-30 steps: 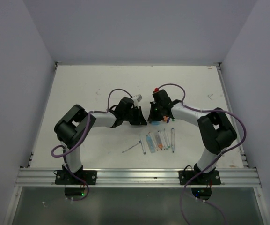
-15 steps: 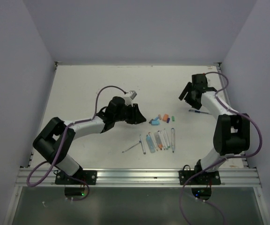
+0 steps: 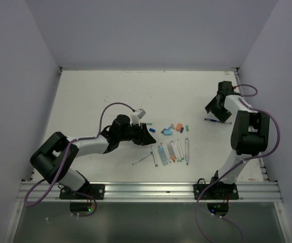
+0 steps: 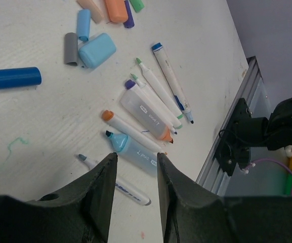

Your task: Open the pen caps

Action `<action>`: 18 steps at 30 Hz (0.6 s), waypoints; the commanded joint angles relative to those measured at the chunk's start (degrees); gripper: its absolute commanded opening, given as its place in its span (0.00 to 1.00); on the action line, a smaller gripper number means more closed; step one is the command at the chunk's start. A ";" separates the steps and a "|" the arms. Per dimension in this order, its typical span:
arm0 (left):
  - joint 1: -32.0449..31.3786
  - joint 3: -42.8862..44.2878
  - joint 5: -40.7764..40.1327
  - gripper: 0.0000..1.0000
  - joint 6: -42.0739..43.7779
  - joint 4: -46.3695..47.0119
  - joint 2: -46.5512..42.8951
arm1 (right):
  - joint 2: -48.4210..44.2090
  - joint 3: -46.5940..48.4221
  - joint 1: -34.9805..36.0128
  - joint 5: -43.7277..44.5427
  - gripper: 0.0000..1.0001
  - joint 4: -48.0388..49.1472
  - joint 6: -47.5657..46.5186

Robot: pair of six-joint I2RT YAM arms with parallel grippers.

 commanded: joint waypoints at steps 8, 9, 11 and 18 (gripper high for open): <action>-0.57 -2.40 1.62 0.41 1.01 3.88 -5.86 | 6.47 1.84 -0.06 2.91 0.67 0.37 4.28; -0.57 -2.31 1.62 0.41 0.93 3.88 -5.77 | 6.56 1.14 -0.06 2.91 0.66 0.46 4.28; -0.57 -2.31 1.80 0.41 1.01 3.88 -5.59 | 6.65 0.61 -0.06 2.82 0.56 0.72 3.94; -0.57 -1.70 1.71 0.41 1.10 3.00 -5.68 | 6.65 -2.73 0.02 -0.68 0.18 3.00 0.69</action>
